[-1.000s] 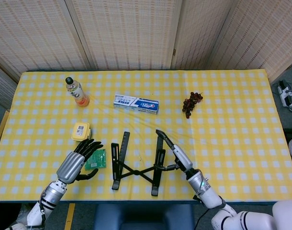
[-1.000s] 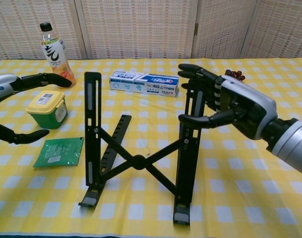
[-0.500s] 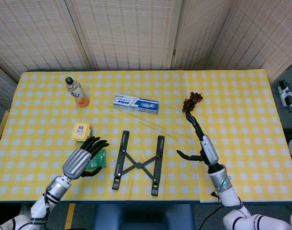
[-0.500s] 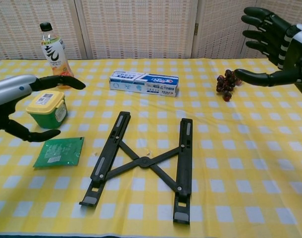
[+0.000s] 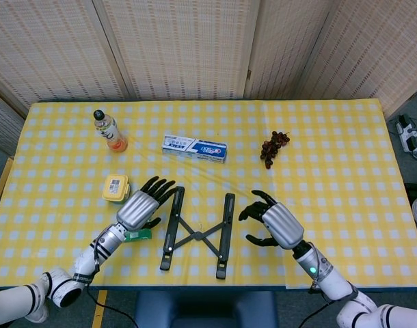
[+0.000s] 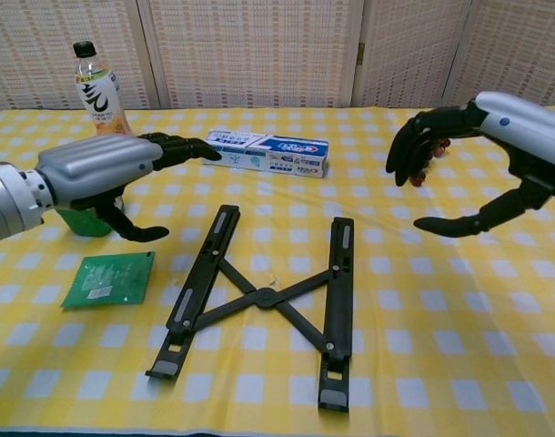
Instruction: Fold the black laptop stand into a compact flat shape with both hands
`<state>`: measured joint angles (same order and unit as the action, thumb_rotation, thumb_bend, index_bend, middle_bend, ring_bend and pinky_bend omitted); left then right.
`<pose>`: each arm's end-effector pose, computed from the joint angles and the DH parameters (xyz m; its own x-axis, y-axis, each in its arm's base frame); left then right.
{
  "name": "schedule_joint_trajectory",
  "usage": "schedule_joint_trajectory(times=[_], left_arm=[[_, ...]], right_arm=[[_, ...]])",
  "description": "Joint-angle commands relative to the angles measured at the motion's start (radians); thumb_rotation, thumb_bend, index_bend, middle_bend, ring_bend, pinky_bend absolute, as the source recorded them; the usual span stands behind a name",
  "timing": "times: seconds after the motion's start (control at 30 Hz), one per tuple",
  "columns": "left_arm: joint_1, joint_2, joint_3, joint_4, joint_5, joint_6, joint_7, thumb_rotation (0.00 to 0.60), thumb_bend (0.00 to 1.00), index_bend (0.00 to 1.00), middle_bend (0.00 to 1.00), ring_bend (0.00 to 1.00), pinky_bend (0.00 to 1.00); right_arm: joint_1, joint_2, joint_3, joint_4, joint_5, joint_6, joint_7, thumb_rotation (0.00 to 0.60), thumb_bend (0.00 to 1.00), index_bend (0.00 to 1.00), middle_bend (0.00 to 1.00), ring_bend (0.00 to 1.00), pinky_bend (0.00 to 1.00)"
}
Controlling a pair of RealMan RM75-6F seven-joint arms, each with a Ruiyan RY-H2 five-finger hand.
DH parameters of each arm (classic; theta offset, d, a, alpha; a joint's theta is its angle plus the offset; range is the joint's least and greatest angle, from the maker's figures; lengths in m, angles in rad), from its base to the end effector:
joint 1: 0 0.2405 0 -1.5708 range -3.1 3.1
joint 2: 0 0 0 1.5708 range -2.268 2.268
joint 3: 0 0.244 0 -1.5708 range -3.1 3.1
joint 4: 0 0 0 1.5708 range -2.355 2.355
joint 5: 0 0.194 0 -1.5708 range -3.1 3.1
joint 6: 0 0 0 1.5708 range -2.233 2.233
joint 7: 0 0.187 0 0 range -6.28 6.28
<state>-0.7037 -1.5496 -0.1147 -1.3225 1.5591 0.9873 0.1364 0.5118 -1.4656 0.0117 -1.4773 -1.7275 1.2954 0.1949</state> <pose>-0.1257 0.3532 -0.0204 0.5589 0.1234 0.8200 0.6911 -0.6159 -0.3783 -0.1410 -0.2864 0.0226 0.1732 -0.2268 0.9584 -0.8172 -0.5762 0.0114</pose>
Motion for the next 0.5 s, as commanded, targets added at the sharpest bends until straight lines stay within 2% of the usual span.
schedule_joint_trajectory(times=[0.03, 0.2, 0.5], left_arm=[[-0.050, -0.079, -0.015, 0.111, 0.005, -0.014, 0.044, 0.600, 0.28, 0.02, 0.01, 0.00, 0.00], [-0.083, -0.143, -0.017, 0.221, -0.014, -0.046, 0.086, 0.600, 0.24, 0.00, 0.00, 0.00, 0.00], [-0.138, -0.225, -0.009, 0.364, -0.019, -0.076, 0.033, 0.600, 0.21, 0.00, 0.00, 0.00, 0.00]], right_arm=[[0.024, -0.033, -0.003, 0.018, -0.007, -0.044, -0.081, 0.600, 0.26, 0.47, 0.54, 0.46, 0.22], [0.041, -0.087, -0.007, 0.077, -0.024, -0.067, -0.173, 0.600, 0.26, 0.48, 0.58, 0.51, 0.31], [0.054, -0.145, -0.013, 0.130, -0.019, -0.098, -0.280, 0.600, 0.26, 0.49, 0.62, 0.57, 0.33]])
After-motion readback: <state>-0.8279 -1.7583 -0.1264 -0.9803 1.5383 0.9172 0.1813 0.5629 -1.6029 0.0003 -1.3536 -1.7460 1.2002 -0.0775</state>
